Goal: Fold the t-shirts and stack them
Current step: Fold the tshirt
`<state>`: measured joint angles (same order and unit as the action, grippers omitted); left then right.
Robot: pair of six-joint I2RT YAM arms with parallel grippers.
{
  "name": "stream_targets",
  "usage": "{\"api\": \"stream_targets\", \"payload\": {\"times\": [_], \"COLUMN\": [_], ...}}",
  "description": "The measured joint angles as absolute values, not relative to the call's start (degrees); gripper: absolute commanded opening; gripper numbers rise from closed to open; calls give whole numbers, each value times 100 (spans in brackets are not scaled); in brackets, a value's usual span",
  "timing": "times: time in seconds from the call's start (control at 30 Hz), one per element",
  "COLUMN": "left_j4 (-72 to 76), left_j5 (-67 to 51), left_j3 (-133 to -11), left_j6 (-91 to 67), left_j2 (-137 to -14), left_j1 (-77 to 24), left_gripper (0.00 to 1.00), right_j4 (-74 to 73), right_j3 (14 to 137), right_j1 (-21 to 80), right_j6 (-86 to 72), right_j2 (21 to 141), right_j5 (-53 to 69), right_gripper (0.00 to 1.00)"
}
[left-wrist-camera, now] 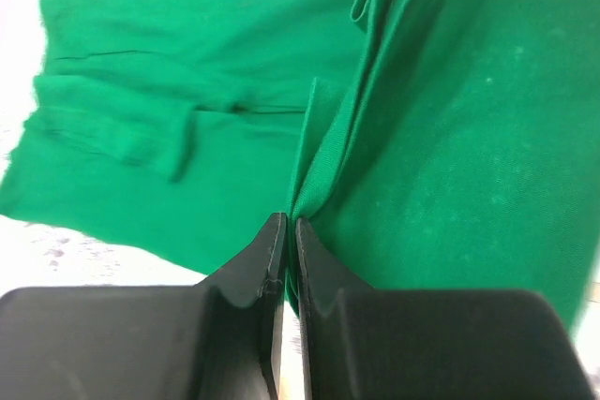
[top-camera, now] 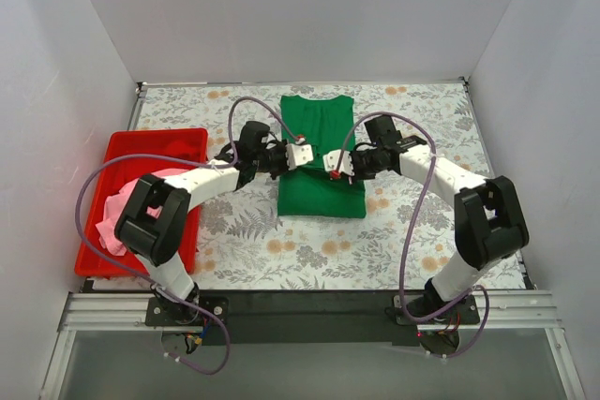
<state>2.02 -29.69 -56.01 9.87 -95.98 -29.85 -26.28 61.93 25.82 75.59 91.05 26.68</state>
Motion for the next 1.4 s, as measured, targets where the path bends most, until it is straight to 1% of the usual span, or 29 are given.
{"api": "stream_targets", "payload": {"times": [0.2,0.37,0.57,0.8,0.87,0.9,0.93,1.0,1.03,1.07,1.1,1.13,1.3,1.37,1.4], "left_j4": [379,469,539,707,794,823,840,864,858,860,856,858,451,82,-89], "left_j5": [-3127,-3192,-3201,-3190,-3151,-3124,-3085,-2980,-2908,-2858,-2812,-2757,-2630,-2742,-2834], "left_j3": [-6359,-6731,-6923,-6938,-6956,-6993,-7039,-7142,-7196,-7244,-7321,-7415,-8066,-8134,-8134], "left_j6": [1264,1422,1520,1570,1566,1566,1559,1503,1450,1404,1310,1205,185,-368,-620], "left_j2": [-10396,-10853,-11249,-11397,-11469,-11522,-11585,-11690,-11712,-11714,-11714,-11714,-11542,-11233,-11078], "left_j1": [-2589,-2425,-2349,-2309,-2290,-2281,-2272,-2259,-2255,-2244,-2228,-2209,-1949,-1844,-1798], "left_gripper": [0,0,0,1,11,15,20,26,28,32,32,33,33,35,39], "right_j4": [-2502,-2447,-2397,-2388,-2370,-2351,-2329,-2252,-2213,-2202,-2191,-2167,-2119,-2373,-2499], "right_j3": [6989,7561,7835,8112,8184,8208,8221,8259,8294,8344,8412,8510,8750,8882,8952], "right_j1": [2388,2283,2206,2198,2198,2198,2198,2198,2198,2198,2196,2189,2171,2161,2154], "right_j6": [7854,7979,8093,8108,8071,8038,8005,7929,7894,7824,7754,7649,6875,6410,6125], "right_j2": [9985,10547,10962,11301,11365,11384,11393,11397,11397,11397,11397,11395,11142,10954,10851], "right_j5": [2740,2764,2757,2711,2698,2679,2652,2554,2508,2460,2416,2390,2265,2333,2425], "right_gripper": [1,1,1,1,12,23,29,35,42,46,48,49,45,45,45]}}
